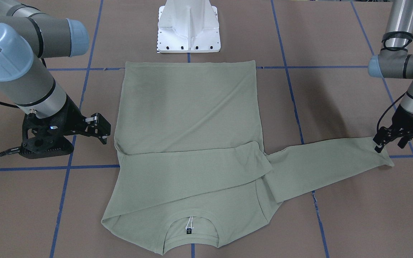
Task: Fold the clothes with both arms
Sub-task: 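Raise the right gripper away while the left gripper moves to the other cuff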
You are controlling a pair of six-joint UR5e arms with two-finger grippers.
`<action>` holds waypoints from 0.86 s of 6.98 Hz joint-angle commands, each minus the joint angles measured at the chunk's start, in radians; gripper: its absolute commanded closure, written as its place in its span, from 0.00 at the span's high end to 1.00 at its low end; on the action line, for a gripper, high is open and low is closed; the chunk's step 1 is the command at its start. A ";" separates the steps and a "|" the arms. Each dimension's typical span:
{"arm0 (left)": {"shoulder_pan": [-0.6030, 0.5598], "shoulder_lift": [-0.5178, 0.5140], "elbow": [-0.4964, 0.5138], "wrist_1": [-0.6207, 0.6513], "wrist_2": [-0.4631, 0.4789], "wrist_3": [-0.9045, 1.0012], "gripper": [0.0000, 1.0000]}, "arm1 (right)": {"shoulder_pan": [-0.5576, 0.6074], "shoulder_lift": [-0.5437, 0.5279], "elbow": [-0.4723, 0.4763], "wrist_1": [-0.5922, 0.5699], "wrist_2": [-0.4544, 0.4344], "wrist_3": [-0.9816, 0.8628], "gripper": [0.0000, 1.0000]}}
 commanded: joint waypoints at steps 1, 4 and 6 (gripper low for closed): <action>0.006 -0.030 0.026 0.000 0.001 0.001 0.95 | 0.000 -0.002 0.007 0.000 -0.001 0.000 1.00; 0.005 -0.065 0.081 0.000 0.001 0.007 0.87 | 0.000 -0.001 0.007 0.000 -0.001 0.000 1.00; 0.005 -0.059 0.083 0.000 0.002 0.009 0.85 | 0.000 0.003 0.009 0.000 -0.003 0.000 1.00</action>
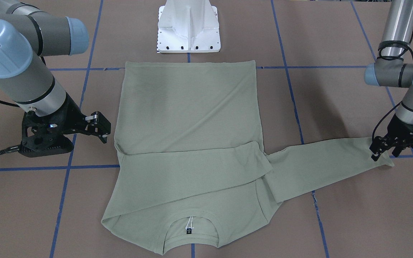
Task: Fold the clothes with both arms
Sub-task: 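Grasp the sleeve cuff nearest the left gripper and lift it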
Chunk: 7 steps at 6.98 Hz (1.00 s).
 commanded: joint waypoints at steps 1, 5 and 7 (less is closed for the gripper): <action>0.000 0.006 0.003 0.000 0.001 0.001 0.83 | 0.000 0.002 0.002 0.000 -0.001 0.000 1.00; 0.000 0.003 0.009 0.000 0.001 -0.007 0.67 | 0.000 0.003 0.007 0.000 -0.001 0.002 1.00; 0.000 -0.002 0.009 0.002 0.001 -0.010 0.49 | 0.000 0.002 0.007 0.000 -0.001 0.002 1.00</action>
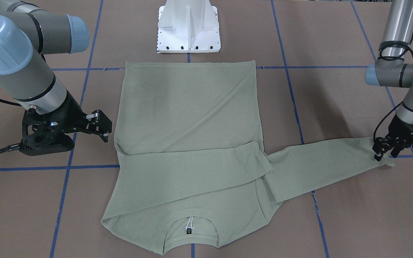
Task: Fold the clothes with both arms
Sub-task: 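Grasp the sleeve cuff nearest the left gripper and lift it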
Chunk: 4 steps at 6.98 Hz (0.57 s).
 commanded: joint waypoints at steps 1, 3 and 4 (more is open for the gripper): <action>0.000 -0.006 -0.003 0.001 0.000 -0.003 0.37 | 0.002 -0.003 0.000 0.000 0.000 0.000 1.00; 0.000 -0.004 -0.006 0.003 0.000 -0.003 0.08 | 0.002 -0.003 0.000 0.000 0.000 0.000 1.00; -0.003 -0.004 -0.008 0.003 0.000 -0.003 0.00 | 0.003 -0.003 0.000 0.000 0.002 -0.002 1.00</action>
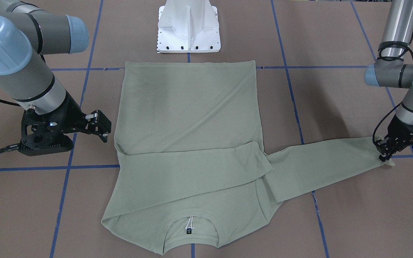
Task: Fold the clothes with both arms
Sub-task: 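Grasp the sleeve cuff nearest the left gripper and lift it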
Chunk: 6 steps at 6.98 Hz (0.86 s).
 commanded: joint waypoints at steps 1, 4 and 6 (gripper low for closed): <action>0.001 0.000 -0.003 0.000 0.000 0.000 0.00 | 0.004 -0.002 0.000 0.000 0.001 -0.001 1.00; -0.008 0.012 -0.217 0.195 -0.008 -0.003 0.00 | 0.012 -0.003 0.000 0.000 0.002 -0.001 1.00; 0.015 -0.024 -0.442 0.499 -0.009 -0.187 0.00 | 0.019 -0.011 0.002 0.002 0.005 -0.003 1.00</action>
